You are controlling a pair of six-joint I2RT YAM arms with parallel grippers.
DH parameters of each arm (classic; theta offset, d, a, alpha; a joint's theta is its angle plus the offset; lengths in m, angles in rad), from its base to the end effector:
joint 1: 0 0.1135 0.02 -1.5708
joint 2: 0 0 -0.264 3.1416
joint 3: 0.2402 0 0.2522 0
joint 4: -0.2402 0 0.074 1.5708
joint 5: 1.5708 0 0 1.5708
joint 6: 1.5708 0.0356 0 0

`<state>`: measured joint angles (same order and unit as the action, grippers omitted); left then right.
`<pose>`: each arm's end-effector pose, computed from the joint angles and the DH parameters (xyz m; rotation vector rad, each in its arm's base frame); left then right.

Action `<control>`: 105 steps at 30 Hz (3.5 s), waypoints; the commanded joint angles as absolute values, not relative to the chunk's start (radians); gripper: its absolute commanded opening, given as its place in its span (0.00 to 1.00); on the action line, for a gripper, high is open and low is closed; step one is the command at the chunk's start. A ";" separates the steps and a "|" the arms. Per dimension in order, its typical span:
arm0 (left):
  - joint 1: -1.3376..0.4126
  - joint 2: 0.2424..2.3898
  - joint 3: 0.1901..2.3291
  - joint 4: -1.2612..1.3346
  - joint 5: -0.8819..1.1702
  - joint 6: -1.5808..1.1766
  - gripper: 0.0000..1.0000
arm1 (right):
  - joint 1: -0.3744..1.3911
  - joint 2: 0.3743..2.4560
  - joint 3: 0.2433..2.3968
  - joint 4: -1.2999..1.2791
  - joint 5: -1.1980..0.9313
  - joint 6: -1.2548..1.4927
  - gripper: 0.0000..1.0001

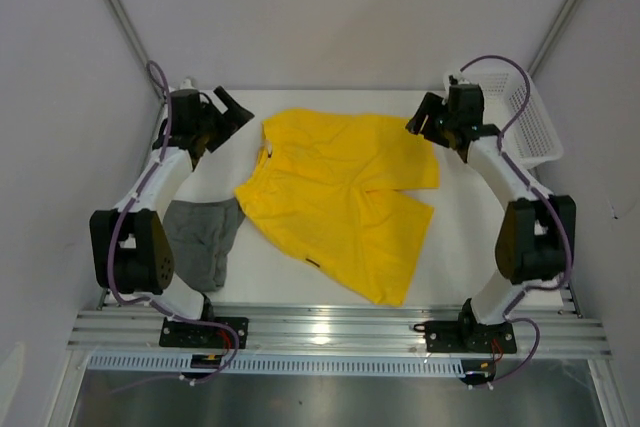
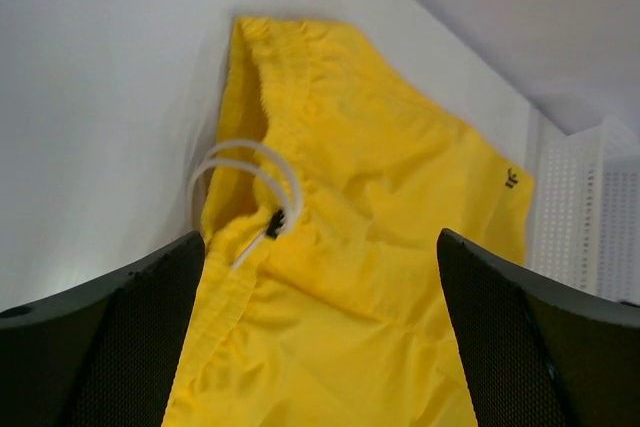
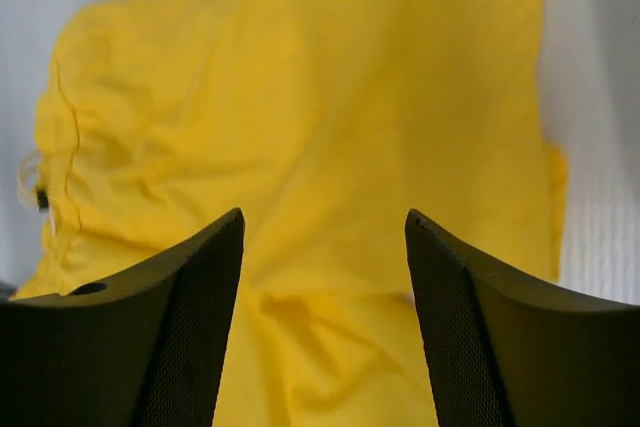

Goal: Fold and stack the shorts
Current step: Flatten the shorts out

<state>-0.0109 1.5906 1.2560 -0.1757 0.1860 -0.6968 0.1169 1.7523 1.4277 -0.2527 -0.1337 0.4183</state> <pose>0.3713 -0.0106 0.3004 -0.6063 2.0442 -0.6188 0.4072 0.0526 0.2923 0.2486 2.1629 0.4523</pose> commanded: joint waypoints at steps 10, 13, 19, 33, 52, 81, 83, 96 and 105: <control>-0.021 1.336 0.786 -0.181 0.202 -0.696 0.99 | 0.721 1.022 0.706 -0.520 0.375 0.831 0.61; -0.021 1.276 0.747 -0.176 0.198 -0.701 0.99 | 0.889 0.933 0.643 -0.626 0.446 1.013 0.62; -0.025 1.171 0.673 -0.190 0.172 -0.693 0.99 | 1.123 0.876 0.630 -0.845 0.598 1.279 0.61; -0.032 1.043 0.592 -0.190 0.198 -0.707 0.99 | 1.247 0.996 0.595 -0.976 0.614 1.565 0.53; -0.058 1.112 0.594 -0.167 0.176 -0.712 0.99 | 0.930 0.907 0.460 -0.633 0.414 1.249 0.00; -0.210 1.252 0.732 -0.248 0.110 -0.715 0.99 | 0.221 1.102 0.661 -0.526 0.202 0.727 0.40; -0.213 1.236 0.738 -0.277 0.106 -0.710 0.99 | 0.219 1.063 0.647 -0.557 0.209 0.745 0.42; -0.213 1.151 0.670 -0.296 0.087 -0.747 0.99 | 0.298 0.853 0.566 -0.831 0.285 1.020 0.47; -0.219 1.108 0.666 -0.321 0.075 -0.744 0.99 | 0.327 0.793 0.459 -0.793 0.265 1.106 0.47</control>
